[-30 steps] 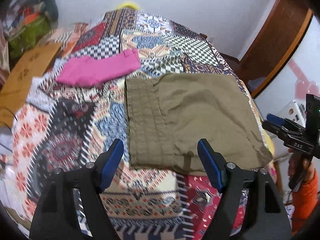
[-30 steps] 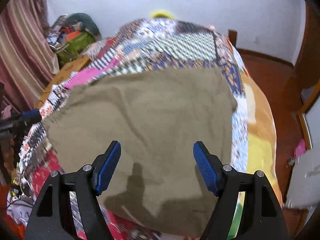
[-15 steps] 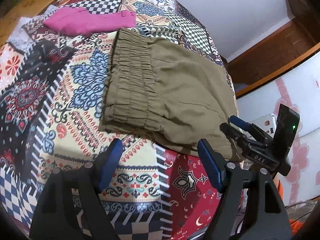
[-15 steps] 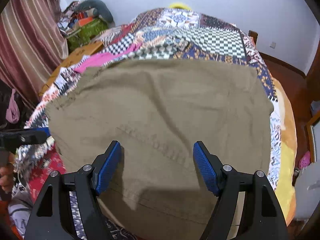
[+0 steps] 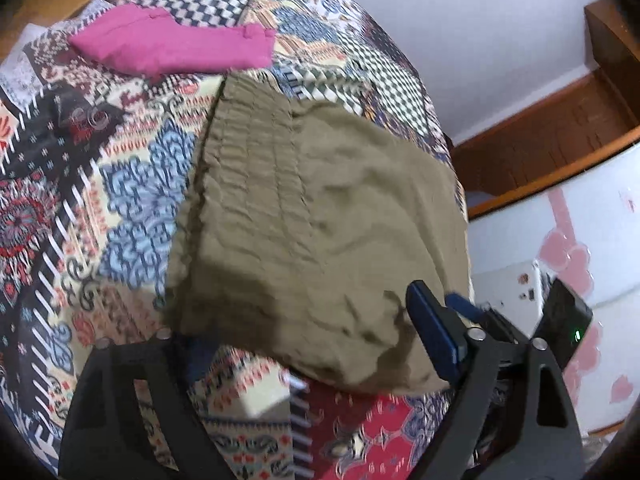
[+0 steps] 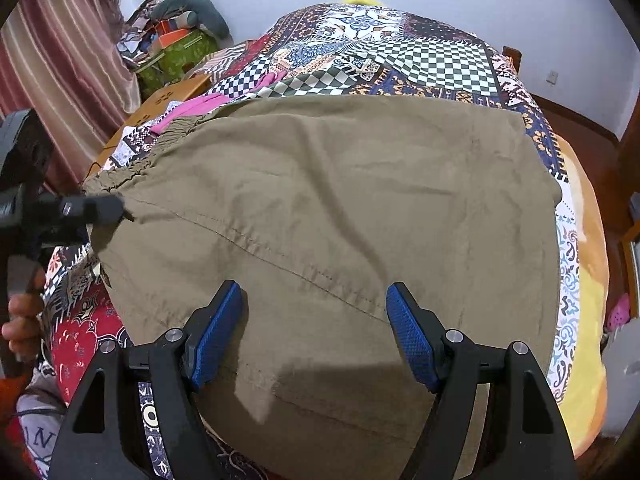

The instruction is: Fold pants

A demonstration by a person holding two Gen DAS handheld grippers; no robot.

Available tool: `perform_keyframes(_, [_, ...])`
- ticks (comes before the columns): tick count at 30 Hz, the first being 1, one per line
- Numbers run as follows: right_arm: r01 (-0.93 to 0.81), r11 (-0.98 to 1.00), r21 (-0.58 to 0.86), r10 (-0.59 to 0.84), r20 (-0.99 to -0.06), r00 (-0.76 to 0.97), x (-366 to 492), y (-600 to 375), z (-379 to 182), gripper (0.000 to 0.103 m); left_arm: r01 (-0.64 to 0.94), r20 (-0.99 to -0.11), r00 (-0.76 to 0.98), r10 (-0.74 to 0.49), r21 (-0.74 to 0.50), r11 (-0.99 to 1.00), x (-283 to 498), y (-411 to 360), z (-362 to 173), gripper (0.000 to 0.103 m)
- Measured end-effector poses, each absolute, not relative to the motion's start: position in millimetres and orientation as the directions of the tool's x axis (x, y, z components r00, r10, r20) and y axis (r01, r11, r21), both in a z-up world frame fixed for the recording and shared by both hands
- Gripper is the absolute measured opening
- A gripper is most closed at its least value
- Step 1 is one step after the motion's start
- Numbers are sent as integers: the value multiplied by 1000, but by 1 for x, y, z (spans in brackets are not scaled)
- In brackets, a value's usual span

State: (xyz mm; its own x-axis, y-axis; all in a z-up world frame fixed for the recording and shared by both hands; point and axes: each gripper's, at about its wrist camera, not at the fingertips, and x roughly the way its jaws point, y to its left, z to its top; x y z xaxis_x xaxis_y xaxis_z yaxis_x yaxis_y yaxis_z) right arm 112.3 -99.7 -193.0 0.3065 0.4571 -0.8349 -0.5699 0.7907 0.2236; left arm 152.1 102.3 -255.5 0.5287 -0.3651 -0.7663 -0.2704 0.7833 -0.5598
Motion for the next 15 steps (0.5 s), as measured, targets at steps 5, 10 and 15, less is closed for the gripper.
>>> perform_keyframes(5, [-564, 791, 237, 463, -835, 297, 113, -100, -193, 72, -264, -813, 527, -247, -433, 862, 165, 92, -249, 51])
perform_keyframes(10, [-560, 791, 246, 463, -839, 286, 117, -98, -191, 72, -234, -806, 575, -141, -326, 916, 162, 87, -233, 37])
perform_keyframes(15, [-595, 767, 240, 472, -839, 271, 119, -82, -185, 72, -267, -767, 641, 15, -204, 942, 149, 95, -211, 31])
